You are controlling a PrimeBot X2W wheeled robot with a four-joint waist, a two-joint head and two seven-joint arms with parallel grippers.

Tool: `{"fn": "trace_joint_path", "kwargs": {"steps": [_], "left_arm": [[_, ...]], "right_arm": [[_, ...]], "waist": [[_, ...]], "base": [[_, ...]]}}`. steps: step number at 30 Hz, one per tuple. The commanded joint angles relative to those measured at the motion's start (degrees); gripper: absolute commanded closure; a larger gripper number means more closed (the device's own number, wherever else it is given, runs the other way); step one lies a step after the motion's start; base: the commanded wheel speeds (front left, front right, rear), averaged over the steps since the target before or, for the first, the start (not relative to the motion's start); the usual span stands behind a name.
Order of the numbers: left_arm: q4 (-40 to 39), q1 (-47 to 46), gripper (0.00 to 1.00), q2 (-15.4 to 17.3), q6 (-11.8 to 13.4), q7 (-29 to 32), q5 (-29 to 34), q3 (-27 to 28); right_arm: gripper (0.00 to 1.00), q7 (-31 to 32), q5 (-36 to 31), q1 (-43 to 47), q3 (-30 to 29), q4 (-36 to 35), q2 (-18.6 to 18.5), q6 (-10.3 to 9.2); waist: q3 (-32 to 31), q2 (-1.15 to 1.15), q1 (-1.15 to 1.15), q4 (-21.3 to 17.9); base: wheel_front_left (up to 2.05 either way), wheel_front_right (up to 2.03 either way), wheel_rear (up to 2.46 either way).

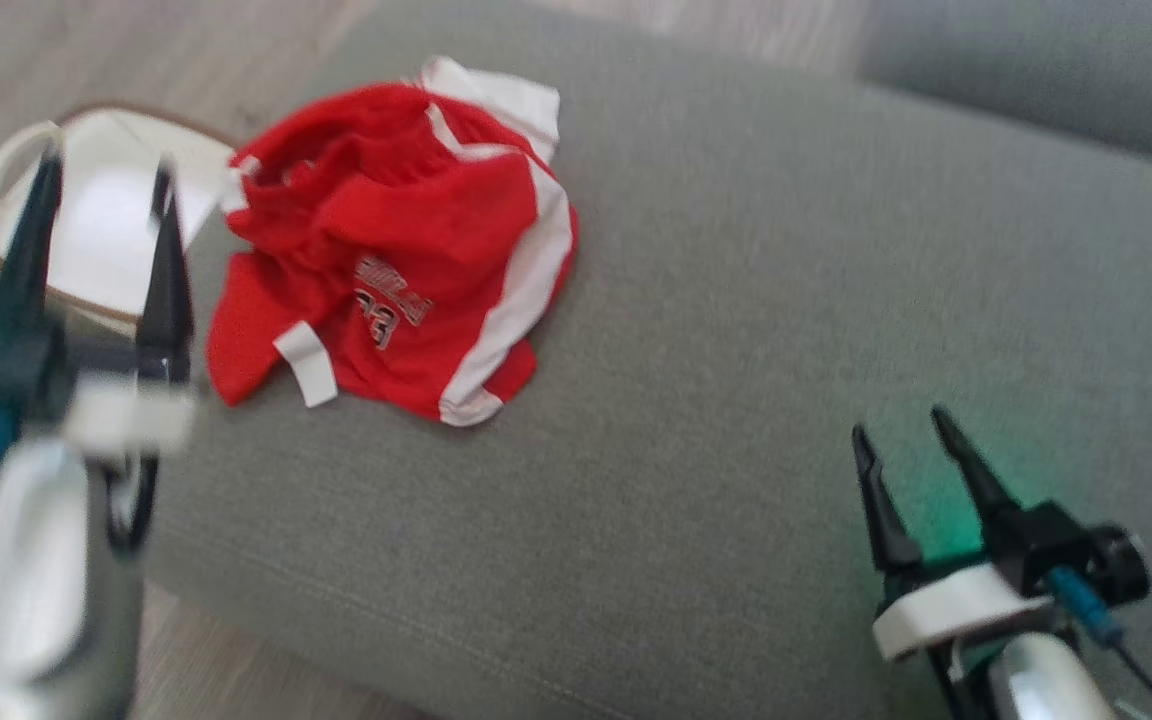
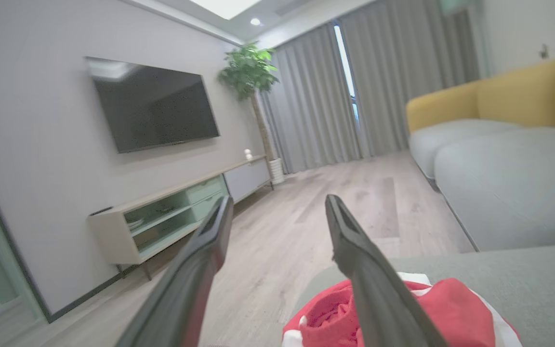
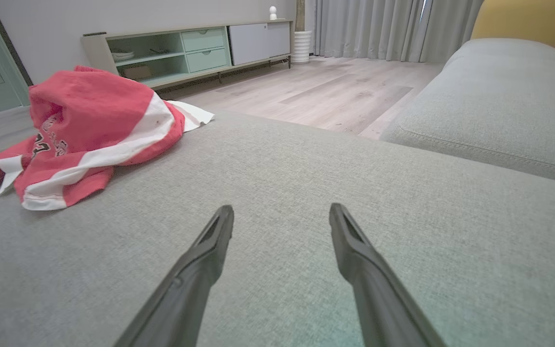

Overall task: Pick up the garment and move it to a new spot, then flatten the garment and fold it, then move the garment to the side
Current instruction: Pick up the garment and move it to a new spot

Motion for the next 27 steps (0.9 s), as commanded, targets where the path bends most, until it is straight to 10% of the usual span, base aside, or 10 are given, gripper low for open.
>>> {"fn": "trace_joint_path", "kwargs": {"steps": [1,15,26,27], "left_arm": [[-1.05,-3.96,0.00,2.53,-0.35,0.93,0.23,0.87],[23.55,-37.69,0.00,10.74,-1.52,34.18,-22.18,-22.30],[33.99,-39.16,0.00,14.90,-1.53,40.40,-33.66,-31.60],[34.35,-39.16,0.29,15.23,-1.53,40.11,-34.39,-32.33]], "right_arm": [[0.00,-0.68,-0.34,-1.96,1.03,-2.11,-0.87,-0.04],[0.00,-0.68,-1.64,-6.63,4.80,-7.33,-7.21,-0.04],[0.00,-0.68,-1.60,-9.01,4.34,-11.13,-6.69,-0.04],[0.00,-0.68,-1.60,-9.15,4.33,-11.26,-6.63,-0.04]], "waist": [[5.37,0.00,-0.02,-1.33],[15.18,0.00,-0.02,-5.60],[17.76,0.00,-0.02,-10.00],[17.79,0.00,-0.02,-10.20]], "base": [[0.00,0.00,0.00],[0.00,0.00,0.00],[0.00,0.00,0.00],[0.00,0.00,0.00]]}}
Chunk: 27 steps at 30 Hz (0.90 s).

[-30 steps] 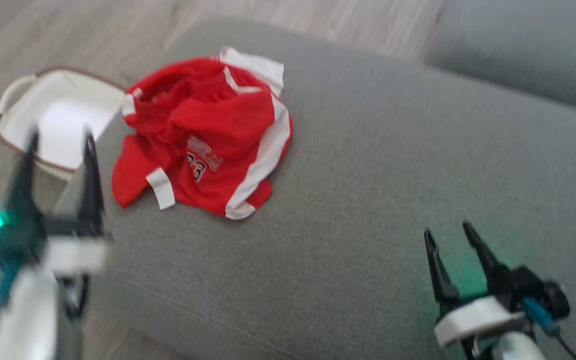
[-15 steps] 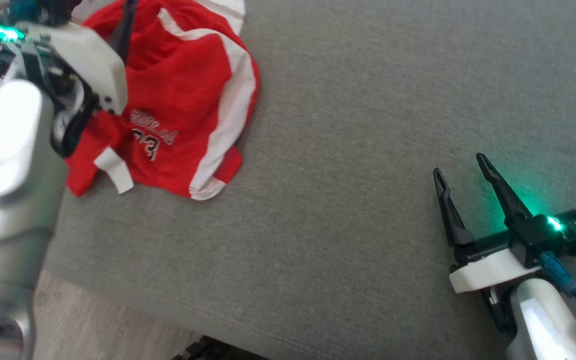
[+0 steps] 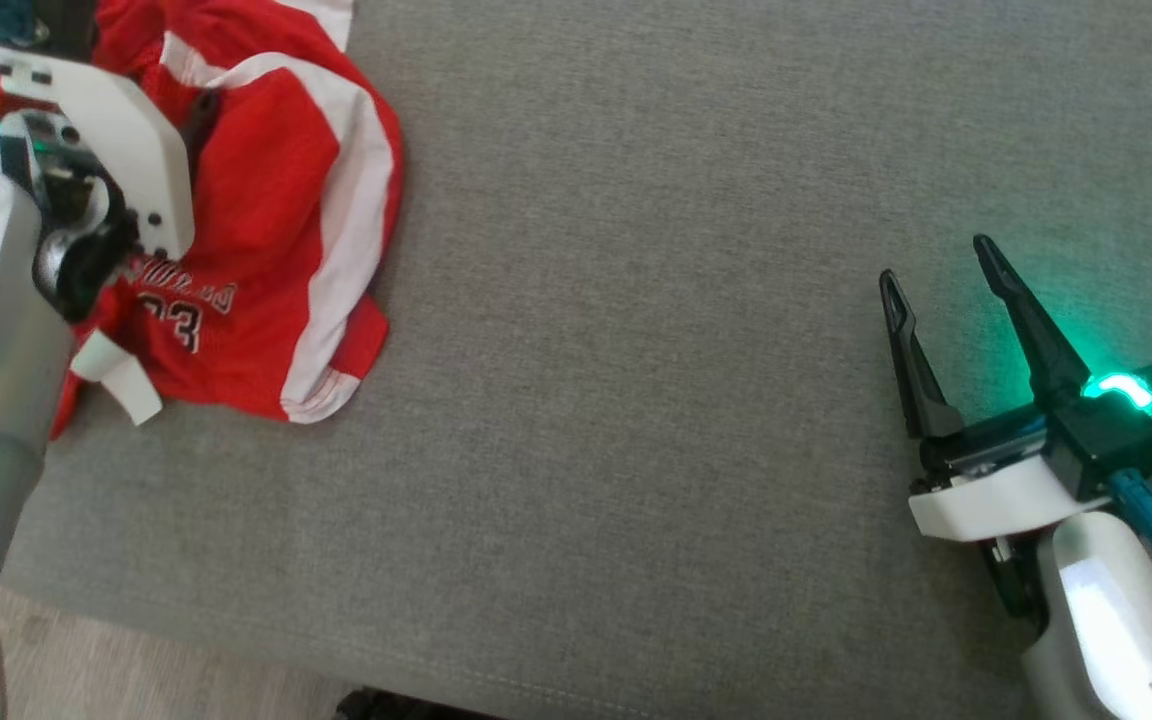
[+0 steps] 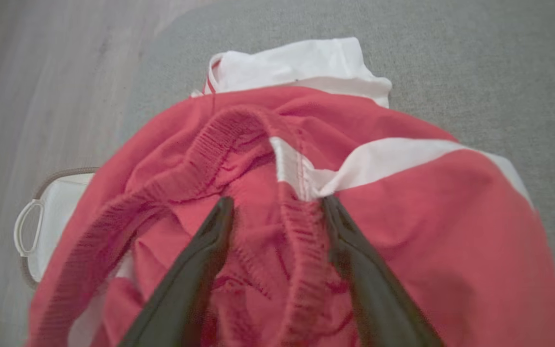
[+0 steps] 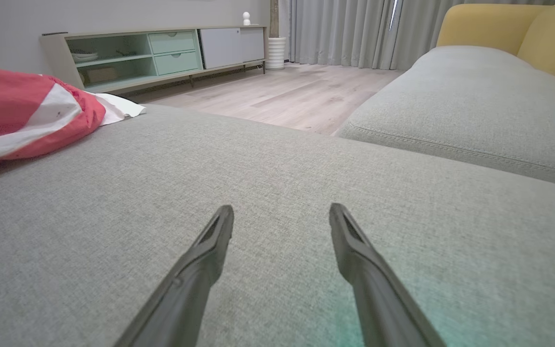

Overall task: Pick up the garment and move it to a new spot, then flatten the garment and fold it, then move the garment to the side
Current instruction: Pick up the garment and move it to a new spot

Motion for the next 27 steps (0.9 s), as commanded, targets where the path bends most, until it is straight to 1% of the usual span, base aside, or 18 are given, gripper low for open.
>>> {"fn": "trace_joint_path", "kwargs": {"steps": [1,2,6,9,13,15,16,21,22,27], "left_arm": [[-0.52,-1.34,0.96,4.44,0.11,-0.55,-1.24,0.66],[-0.55,-1.30,1.00,4.64,0.10,-1.02,-2.18,-0.15],[-2.45,-2.68,1.00,6.76,0.10,-5.31,-4.32,-3.58],[-4.49,-4.42,1.00,8.76,0.10,-7.61,-5.86,-6.26],[-7.08,-7.37,1.00,11.36,0.10,-8.18,-7.43,-9.45],[-9.06,-8.90,1.00,12.30,0.10,-7.90,-8.18,-11.25],[-9.06,-8.90,1.00,12.30,0.10,-7.90,-8.18,-11.25],[-14.90,-12.06,1.00,14.60,0.10,-6.52,-10.00,-16.14],[-17.12,-13.27,1.00,15.30,0.10,-6.44,-10.83,-17.65],[-20.55,-15.77,1.00,15.67,0.10,-7.37,-11.82,-20.09]], "right_arm": [[0.00,-0.27,-0.45,-0.51,1.15,-1.16,0.46,-0.04],[0.00,-0.27,-0.45,-0.59,1.16,-1.22,0.60,-0.04],[0.00,-0.27,-0.29,-0.72,1.05,-1.41,1.55,-0.04],[0.00,-0.27,0.15,-0.46,1.37,-1.23,2.58,-0.04],[0.00,-0.27,1.08,0.33,1.60,-0.87,4.18,-0.04],[0.00,-0.27,1.63,1.10,1.45,-0.63,4.95,-0.04],[0.00,-0.27,1.63,1.10,1.45,-0.63,4.95,-0.04],[0.00,-0.27,3.20,3.40,1.20,-0.21,6.30,-0.04],[0.00,-0.27,3.86,4.59,1.33,-0.04,6.50,-0.04],[0.00,-0.27,6.51,7.00,2.38,-0.36,6.59,-0.04]], "waist": [[0.13,0.00,-0.01,-0.66],[-0.04,0.00,-0.01,-0.86],[-1.79,0.00,-0.01,-1.61],[-4.55,0.00,-0.01,-2.61],[-9.32,0.00,-0.01,-4.90],[-11.68,0.00,-0.01,-6.41],[-11.68,0.00,-0.01,-6.41],[-18.33,0.00,-0.01,-11.80],[-20.95,0.00,-0.01,-14.41],[-25.99,0.00,-0.01,-21.62]], "base": [[0.00,0.00,0.00],[0.00,0.00,0.00],[0.00,0.00,0.00],[0.00,0.00,0.00],[0.00,0.00,0.00],[0.00,0.00,0.00],[0.00,0.00,0.00],[0.00,0.00,0.00],[0.00,0.00,0.00],[0.00,0.00,0.00]]}}
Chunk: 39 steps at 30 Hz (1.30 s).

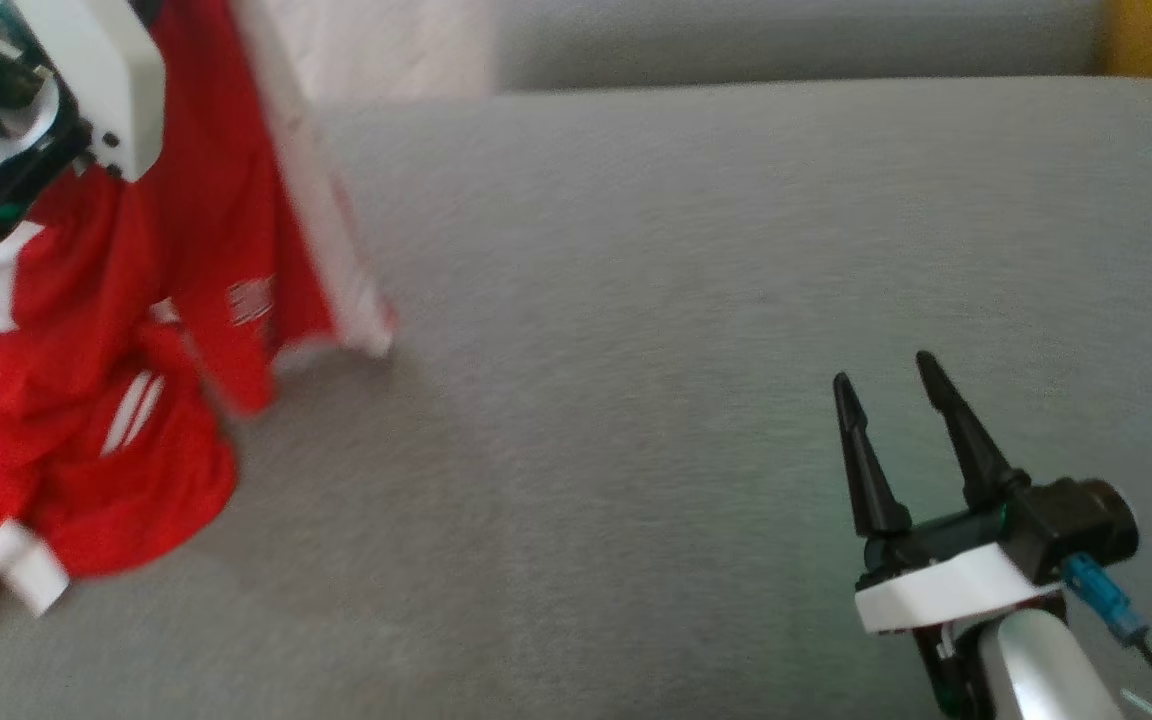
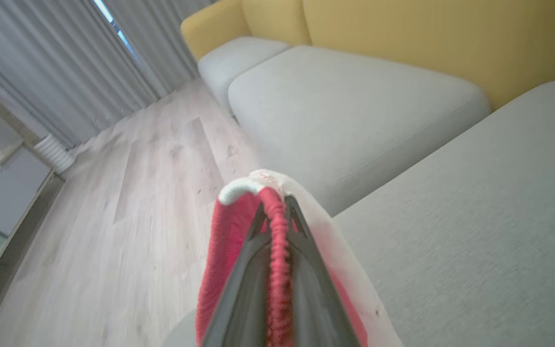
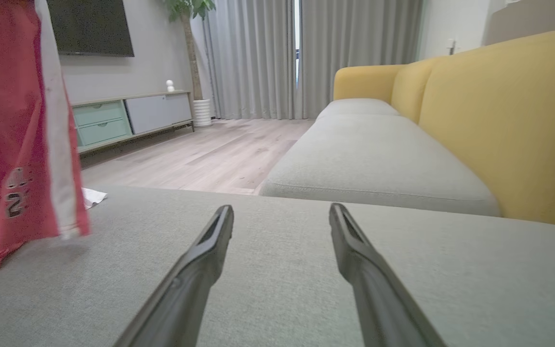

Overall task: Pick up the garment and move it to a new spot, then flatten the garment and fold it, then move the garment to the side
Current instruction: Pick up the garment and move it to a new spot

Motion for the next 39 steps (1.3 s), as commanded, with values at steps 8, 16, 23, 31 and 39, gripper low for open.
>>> {"fn": "trace_joint_path", "kwargs": {"steps": [8,16,23,31,39], "left_arm": [[-0.84,-6.77,1.00,-2.69,0.28,-3.94,0.03,1.21],[3.98,-3.49,1.00,-11.70,0.64,-11.08,0.36,-0.75],[7.85,10.33,1.00,-14.92,0.36,-18.84,-1.16,-4.98],[13.25,25.98,1.00,-18.82,0.76,-30.03,0.10,-10.12],[13.79,33.27,0.00,-21.44,4.95,-36.43,2.40,-9.41]], "right_arm": [[0.00,-0.29,1.20,-0.23,3.89,-2.69,0.39,-0.04],[0.00,-0.29,2.18,-0.61,4.31,-3.42,0.40,-0.04],[0.00,-0.29,3.10,-0.87,3.50,-3.99,0.40,-0.04],[0.00,-0.29,2.32,0.76,1.26,-3.27,0.40,-0.04],[0.00,-0.29,1.42,3.29,0.51,-2.13,0.40,-0.04]], "waist": [[-6.44,0.00,0.02,-15.48],[-3.58,0.00,0.02,-18.79],[-0.01,0.00,0.02,-18.18],[-0.64,0.00,0.02,-14.73],[-5.04,0.00,0.02,-10.53]], "base": [[0.00,0.00,0.00],[0.00,0.00,0.00],[0.00,0.00,0.00],[0.00,0.00,0.00],[0.00,0.00,0.00]]}}
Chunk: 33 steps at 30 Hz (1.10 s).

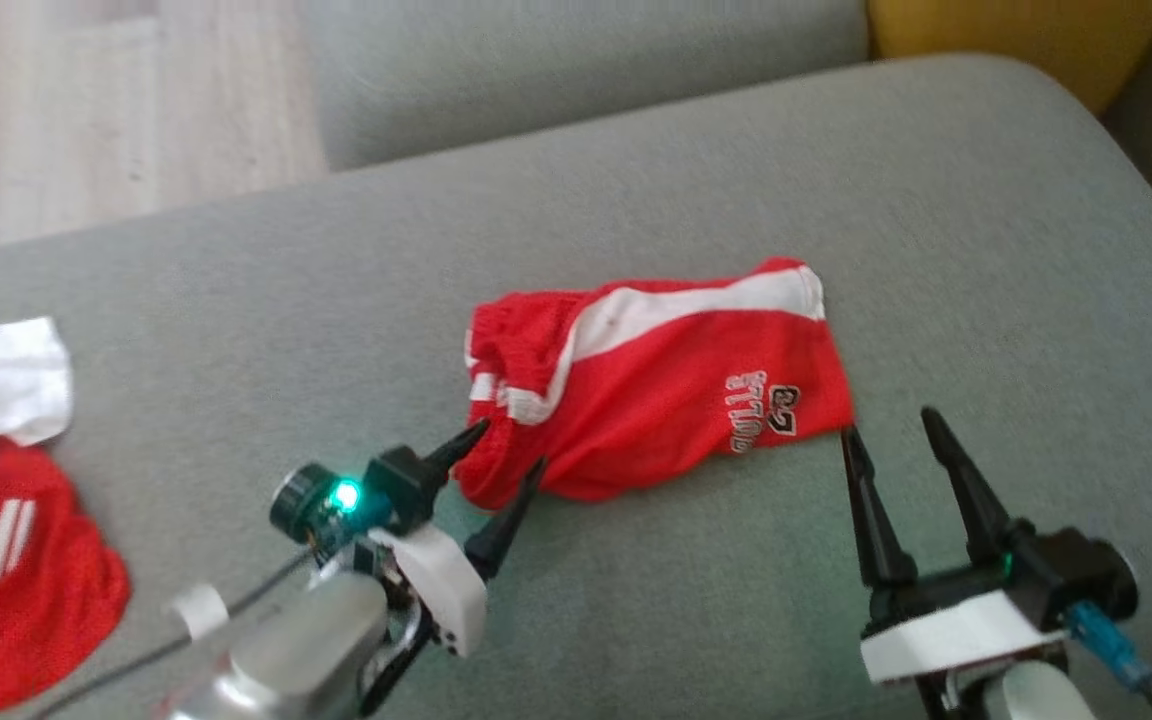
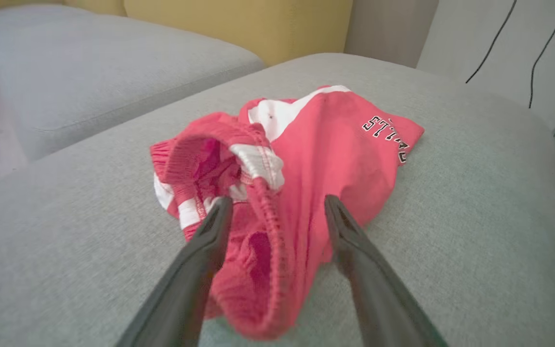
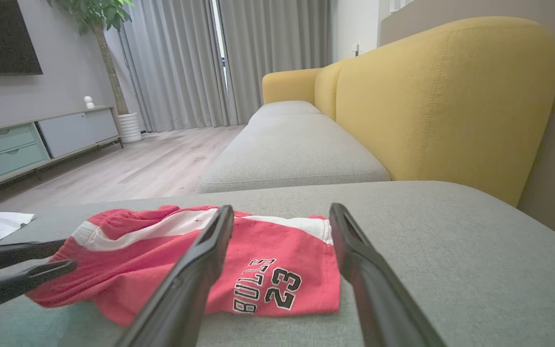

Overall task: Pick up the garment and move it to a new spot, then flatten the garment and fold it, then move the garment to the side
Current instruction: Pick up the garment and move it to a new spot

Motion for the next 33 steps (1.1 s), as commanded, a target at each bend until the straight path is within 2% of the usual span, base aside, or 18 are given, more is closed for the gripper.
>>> {"fn": "trace_joint_path", "kwargs": {"steps": [1,6,10,16,19,23,26,33], "left_arm": [[-1.58,-1.48,0.00,0.75,1.05,-0.83,0.78,2.85],[-17.08,5.87,0.00,1.05,9.92,-0.99,11.34,14.64],[-27.87,16.06,0.00,0.74,14.16,-1.00,19.21,23.62],[-36.97,29.96,0.00,-1.67,20.42,-1.01,27.15,37.27],[-39.22,35.68,0.00,-2.96,21.08,-1.01,30.02,41.81],[-40.75,41.48,0.00,-4.74,20.69,-1.01,32.83,46.34],[-41.61,45.09,0.00,-6.57,19.91,-1.01,34.10,48.93],[-42.09,49.35,0.00,-9.49,16.16,-1.01,37.57,51.53]], "right_arm": [[0.00,-0.29,-0.19,-0.88,1.29,-1.59,-0.11,-0.04],[0.00,-0.29,0.23,0.70,0.43,-1.49,-0.11,-0.04],[0.00,-0.29,0.54,1.75,0.10,-1.04,-0.11,-0.04],[0.00,-0.29,0.93,3.15,-1.18,-0.59,-0.11,-0.04],[0.00,-0.29,1.28,4.26,-1.74,-0.57,-0.10,-0.04],[0.00,-0.29,1.18,5.66,-1.82,-0.30,-0.10,-0.04],[0.00,-0.29,0.79,6.53,-2.25,-0.15,-0.10,-0.04],[0.00,-0.29,1.12,8.18,-3.06,-0.08,-0.10,-0.04]], "waist": [[-1.97,0.00,0.01,2.03],[-4.31,0.00,0.01,5.56],[-6.02,0.00,0.01,7.82],[-8.18,0.00,0.01,10.34],[-9.08,0.00,0.01,11.57],[-10.03,0.00,0.01,12.51],[-10.54,0.00,0.01,12.75],[-11.26,0.00,0.01,12.96]], "base": [[0.00,0.00,0.00],[0.00,0.00,0.00],[0.00,0.00,0.00],[0.00,0.00,0.00],[0.00,0.00,0.00],[0.00,0.00,0.00],[0.00,0.00,0.00],[0.00,0.00,0.00]]}}
